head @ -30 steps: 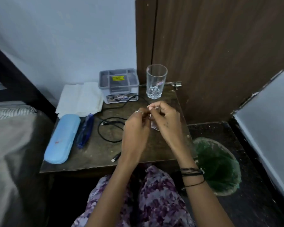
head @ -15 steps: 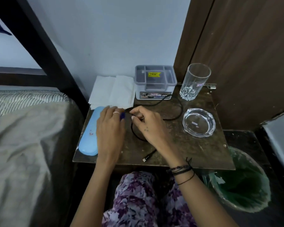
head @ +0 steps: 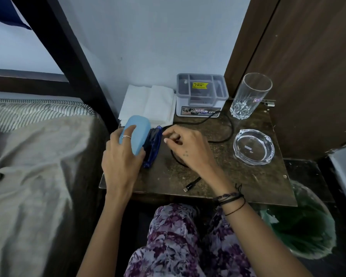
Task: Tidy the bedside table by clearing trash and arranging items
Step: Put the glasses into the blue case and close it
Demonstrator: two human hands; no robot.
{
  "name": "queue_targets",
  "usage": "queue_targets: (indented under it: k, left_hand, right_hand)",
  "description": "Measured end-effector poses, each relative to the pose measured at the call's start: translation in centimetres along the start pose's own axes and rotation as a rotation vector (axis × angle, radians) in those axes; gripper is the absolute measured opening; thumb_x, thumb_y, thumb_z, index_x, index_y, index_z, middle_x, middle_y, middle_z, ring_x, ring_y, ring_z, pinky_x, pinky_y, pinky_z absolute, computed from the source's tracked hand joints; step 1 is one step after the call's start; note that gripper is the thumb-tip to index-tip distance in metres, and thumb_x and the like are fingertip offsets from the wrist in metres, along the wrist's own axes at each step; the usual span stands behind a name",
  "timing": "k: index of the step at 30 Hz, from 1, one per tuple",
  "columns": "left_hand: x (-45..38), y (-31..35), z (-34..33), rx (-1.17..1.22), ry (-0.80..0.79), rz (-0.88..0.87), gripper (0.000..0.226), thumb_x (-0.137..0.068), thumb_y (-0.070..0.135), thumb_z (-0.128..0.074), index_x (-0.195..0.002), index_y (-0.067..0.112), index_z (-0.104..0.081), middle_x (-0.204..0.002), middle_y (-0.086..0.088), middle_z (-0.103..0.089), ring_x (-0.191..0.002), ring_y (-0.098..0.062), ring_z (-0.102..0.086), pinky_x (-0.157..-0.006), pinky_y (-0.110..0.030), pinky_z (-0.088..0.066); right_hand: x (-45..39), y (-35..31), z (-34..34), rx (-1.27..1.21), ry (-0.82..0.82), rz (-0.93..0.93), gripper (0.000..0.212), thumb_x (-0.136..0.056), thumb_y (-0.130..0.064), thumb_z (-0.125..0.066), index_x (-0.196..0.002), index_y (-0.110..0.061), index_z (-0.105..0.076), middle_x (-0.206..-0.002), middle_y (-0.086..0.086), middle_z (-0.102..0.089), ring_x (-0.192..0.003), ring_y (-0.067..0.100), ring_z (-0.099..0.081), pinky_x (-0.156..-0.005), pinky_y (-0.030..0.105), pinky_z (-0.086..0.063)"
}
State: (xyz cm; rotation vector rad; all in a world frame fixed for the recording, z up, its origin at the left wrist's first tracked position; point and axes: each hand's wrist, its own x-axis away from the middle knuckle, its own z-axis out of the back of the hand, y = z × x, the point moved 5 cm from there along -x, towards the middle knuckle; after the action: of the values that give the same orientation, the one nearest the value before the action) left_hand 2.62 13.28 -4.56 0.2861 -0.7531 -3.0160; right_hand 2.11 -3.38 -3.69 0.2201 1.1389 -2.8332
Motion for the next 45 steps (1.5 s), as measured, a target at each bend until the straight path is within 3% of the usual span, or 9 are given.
queue_targets:
  k: [7,10,12,15,23,27,34,38,45]
  left_hand:
    - [0.8,6.3,1.2,0.101,-0.252,-0.394,0.064,-0.073,0.026,-0.069,-0.131,0.030,-0.042,-0.133,0.004,-0.048,-0.115,-0.023,-0.052,-0.082,-0.037,-0.048]
    - [1.9,9.6,-0.3,0.100,-0.399,-0.410,0.064,-0.073,0.034,-0.070,-0.126,0.030,-0.033,-0.106,0.001,-0.056,-0.098,-0.024,-0.058,-0.069,-0.030,-0.038]
    - [3.2,11.6,-1.6,0.124,-0.485,-0.469,0.064,-0.073,0.032,-0.070,-0.122,0.026,-0.030,-0.095,0.003,-0.051,-0.092,-0.027,-0.060,-0.065,-0.029,-0.036]
    - [5.0,13.3,-3.9,0.152,-0.583,-0.555,0.066,-0.072,0.031,-0.072,-0.122,0.022,-0.028,-0.114,0.002,-0.057,-0.099,-0.025,-0.060,-0.067,-0.028,-0.036]
    - [8.5,13.7,-8.2,0.056,-0.654,-0.652,0.065,-0.076,0.041,-0.067,-0.125,0.024,-0.027,-0.113,-0.004,-0.060,-0.101,-0.024,-0.059,-0.072,-0.028,-0.036]
    - [7.8,12.5,-7.8,0.162,-0.625,-0.568,0.081,-0.069,0.048,-0.073,-0.132,0.029,-0.026,-0.132,0.006,-0.051,-0.116,-0.015,-0.052,-0.084,-0.026,-0.038]
    - [6.8,6.7,-8.5,0.417,-0.544,-0.283,0.086,-0.062,0.029,-0.084,-0.132,0.021,-0.035,-0.126,0.000,-0.052,-0.116,-0.018,-0.050,-0.093,-0.028,-0.040]
    - [6.1,6.6,-8.3,0.414,-0.548,-0.325,0.078,-0.063,0.043,-0.080,-0.129,0.024,-0.043,-0.113,0.006,-0.051,-0.105,-0.013,-0.045,-0.089,-0.033,-0.041]
    - [5.1,6.5,-8.0,0.513,-0.547,-0.240,0.087,-0.063,0.025,-0.084,-0.136,0.024,-0.037,-0.111,0.007,-0.050,-0.106,-0.011,-0.047,-0.083,-0.023,-0.037]
  right_hand:
    - [1.4,1.7,6.1,-0.032,-0.010,0.077,0.054,-0.076,-0.023,-0.073,-0.125,-0.029,-0.051,-0.111,-0.012,-0.054,-0.087,0.006,-0.051,-0.075,0.014,-0.041]
    - [3.3,3.7,9.2,0.011,-0.092,0.015,0.058,-0.073,-0.023,-0.076,-0.125,-0.029,-0.051,-0.108,-0.019,-0.051,-0.097,0.008,-0.045,-0.080,0.009,-0.035]
    - [5.0,5.3,10.6,0.070,-0.155,-0.031,0.060,-0.071,-0.028,-0.077,-0.124,-0.033,-0.051,-0.106,-0.030,-0.044,-0.103,0.006,-0.041,-0.087,0.019,-0.038]
    - [7.7,7.7,11.5,0.152,-0.227,-0.104,0.066,-0.068,-0.035,-0.079,-0.127,-0.037,-0.049,-0.118,-0.026,-0.043,-0.115,0.002,-0.035,-0.099,0.035,-0.038]
    - [11.5,10.6,10.4,0.309,-0.265,-0.139,0.066,-0.072,-0.035,-0.076,-0.132,-0.033,-0.048,-0.125,-0.012,-0.046,-0.113,0.006,-0.033,-0.086,0.025,-0.033]
    - [11.6,10.8,10.4,0.341,-0.202,-0.121,0.064,-0.073,-0.035,-0.075,-0.132,-0.033,-0.048,-0.128,-0.013,-0.046,-0.116,0.006,-0.035,-0.085,0.024,-0.034]
    - [11.2,10.7,9.5,0.334,-0.136,-0.141,0.066,-0.072,-0.036,-0.074,-0.132,-0.033,-0.046,-0.124,-0.013,-0.045,-0.112,0.007,-0.034,-0.086,0.033,-0.042]
    - [10.6,10.3,8.9,0.351,-0.133,-0.125,0.066,-0.073,-0.039,-0.073,-0.132,-0.031,-0.046,-0.123,-0.012,-0.046,-0.109,0.006,-0.036,-0.084,0.028,-0.041]
    - [9.6,10.0,9.7,0.364,-0.207,-0.109,0.052,-0.081,-0.049,-0.061,-0.125,-0.029,-0.042,-0.123,-0.008,-0.050,-0.114,0.011,-0.048,-0.084,0.033,-0.046]
